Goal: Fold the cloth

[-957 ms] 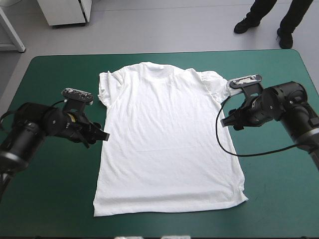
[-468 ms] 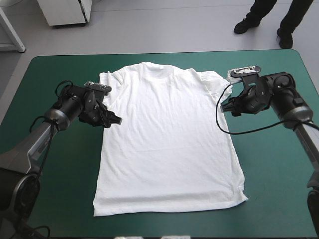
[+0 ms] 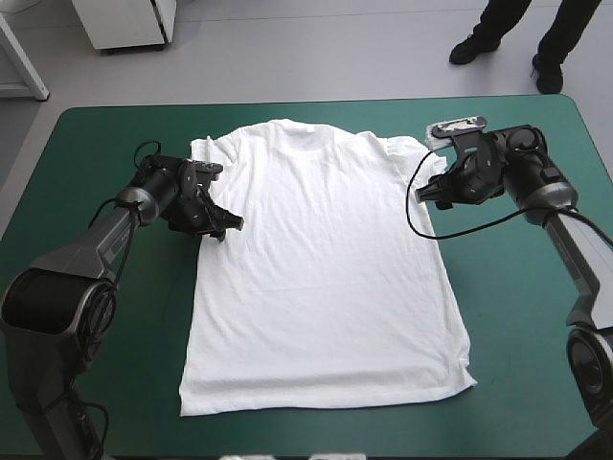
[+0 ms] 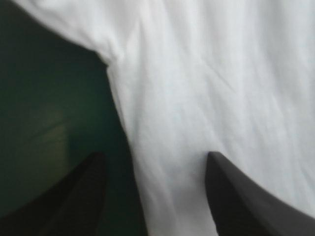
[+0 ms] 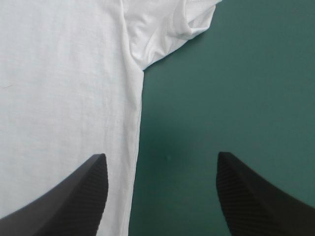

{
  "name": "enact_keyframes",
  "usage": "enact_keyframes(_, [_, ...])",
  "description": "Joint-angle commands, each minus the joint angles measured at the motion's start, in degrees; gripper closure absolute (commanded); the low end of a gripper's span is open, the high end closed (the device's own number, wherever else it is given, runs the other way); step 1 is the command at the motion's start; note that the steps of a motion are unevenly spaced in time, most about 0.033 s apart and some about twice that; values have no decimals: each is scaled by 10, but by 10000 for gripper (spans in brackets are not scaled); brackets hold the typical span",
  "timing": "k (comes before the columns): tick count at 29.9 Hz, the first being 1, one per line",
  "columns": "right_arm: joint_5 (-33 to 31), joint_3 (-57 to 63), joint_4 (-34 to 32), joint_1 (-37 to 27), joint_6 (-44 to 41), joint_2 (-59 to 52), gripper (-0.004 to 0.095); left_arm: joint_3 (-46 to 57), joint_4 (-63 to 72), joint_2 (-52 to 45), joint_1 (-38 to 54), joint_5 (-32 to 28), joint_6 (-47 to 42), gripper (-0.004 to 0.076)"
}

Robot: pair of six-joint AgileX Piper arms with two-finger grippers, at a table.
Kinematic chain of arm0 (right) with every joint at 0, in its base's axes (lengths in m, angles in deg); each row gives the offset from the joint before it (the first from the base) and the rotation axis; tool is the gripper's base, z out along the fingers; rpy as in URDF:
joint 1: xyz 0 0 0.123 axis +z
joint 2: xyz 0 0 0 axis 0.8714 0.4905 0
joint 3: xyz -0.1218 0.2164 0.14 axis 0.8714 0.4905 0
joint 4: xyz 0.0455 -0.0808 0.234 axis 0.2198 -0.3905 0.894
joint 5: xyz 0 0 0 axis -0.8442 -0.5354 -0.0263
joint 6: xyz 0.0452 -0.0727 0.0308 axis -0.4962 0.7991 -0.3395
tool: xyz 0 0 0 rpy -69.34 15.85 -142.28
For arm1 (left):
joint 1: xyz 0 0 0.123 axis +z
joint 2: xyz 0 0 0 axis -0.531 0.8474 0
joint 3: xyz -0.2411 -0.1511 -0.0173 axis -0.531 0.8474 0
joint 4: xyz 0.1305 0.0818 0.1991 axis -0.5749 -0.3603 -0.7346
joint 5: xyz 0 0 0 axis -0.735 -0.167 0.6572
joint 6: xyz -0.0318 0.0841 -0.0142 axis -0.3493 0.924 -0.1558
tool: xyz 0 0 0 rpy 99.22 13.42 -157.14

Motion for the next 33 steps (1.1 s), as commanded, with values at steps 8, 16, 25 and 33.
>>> enact_keyframes(8, [25, -31, 4, -4, 4, 22, 300, -16, 27, 4, -1, -2, 0, 583])
enact_keyframes(16, [22, -33, 30, -4, 13, 76, 299, -17, 40, 20, -1, -3, 9, 734])
enact_keyframes(25, [30, -36, 78, -4, 38, 132, 301, -18, 46, 20, -1, -4, 16, 734])
enact_keyframes(33, [15, -36, 127, -3, 76, 171, 641, -18, 46, 20, -1, -6, 16, 734])
